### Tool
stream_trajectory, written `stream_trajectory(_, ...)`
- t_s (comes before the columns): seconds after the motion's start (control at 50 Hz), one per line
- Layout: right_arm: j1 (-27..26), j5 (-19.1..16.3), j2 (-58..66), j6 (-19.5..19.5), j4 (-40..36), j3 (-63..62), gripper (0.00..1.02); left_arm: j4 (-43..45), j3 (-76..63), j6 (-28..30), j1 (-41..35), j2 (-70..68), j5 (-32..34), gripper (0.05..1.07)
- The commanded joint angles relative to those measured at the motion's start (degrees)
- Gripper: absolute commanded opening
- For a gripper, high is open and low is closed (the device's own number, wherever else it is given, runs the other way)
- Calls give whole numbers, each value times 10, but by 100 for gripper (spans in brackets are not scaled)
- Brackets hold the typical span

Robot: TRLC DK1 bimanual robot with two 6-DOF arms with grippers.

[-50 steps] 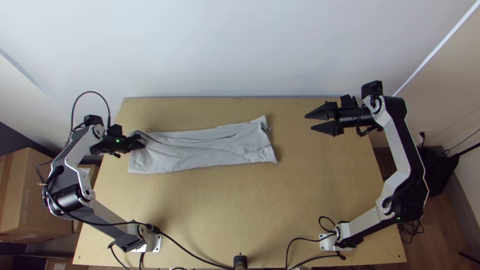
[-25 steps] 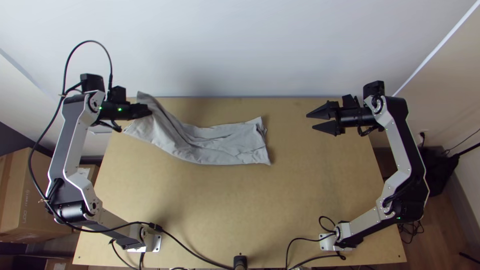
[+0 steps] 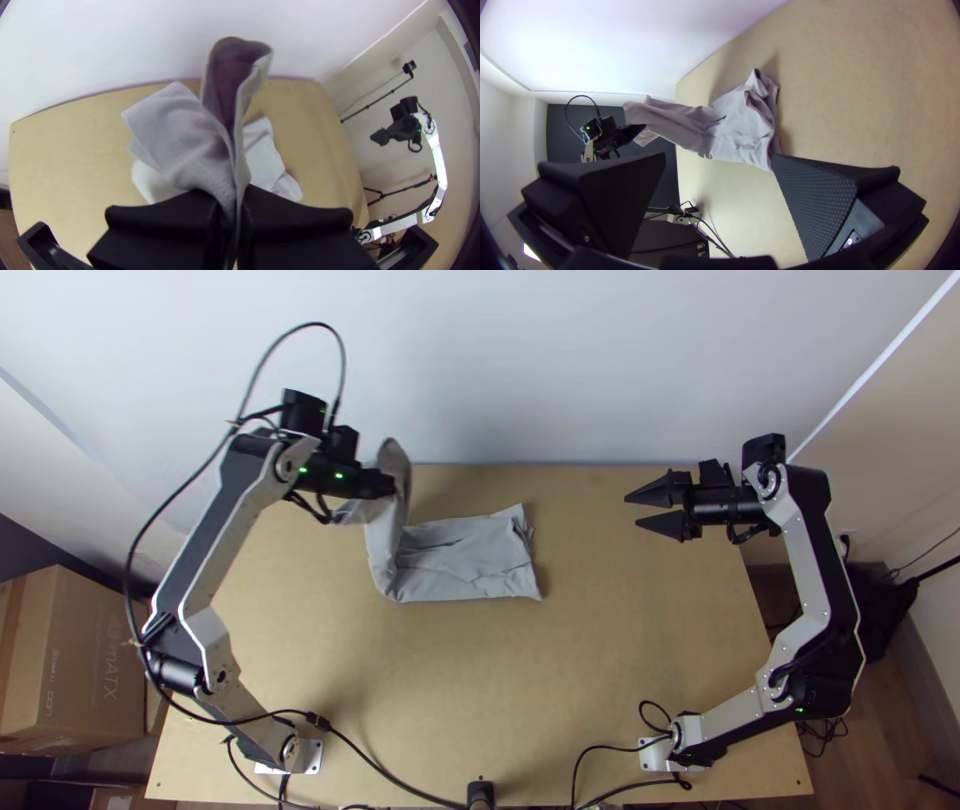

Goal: Fold the t-shirt

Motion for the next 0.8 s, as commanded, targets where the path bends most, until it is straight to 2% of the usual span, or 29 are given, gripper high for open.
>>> stream_trajectory(0.0,-10,-9,-24,-4,-2,-16,97,-6,27,-22,-38,31,-11,8)
stream_trajectory(0.78,-99,-8,-63,-42,-3,-107,97,-32,197,-66,-226,311,-46,8)
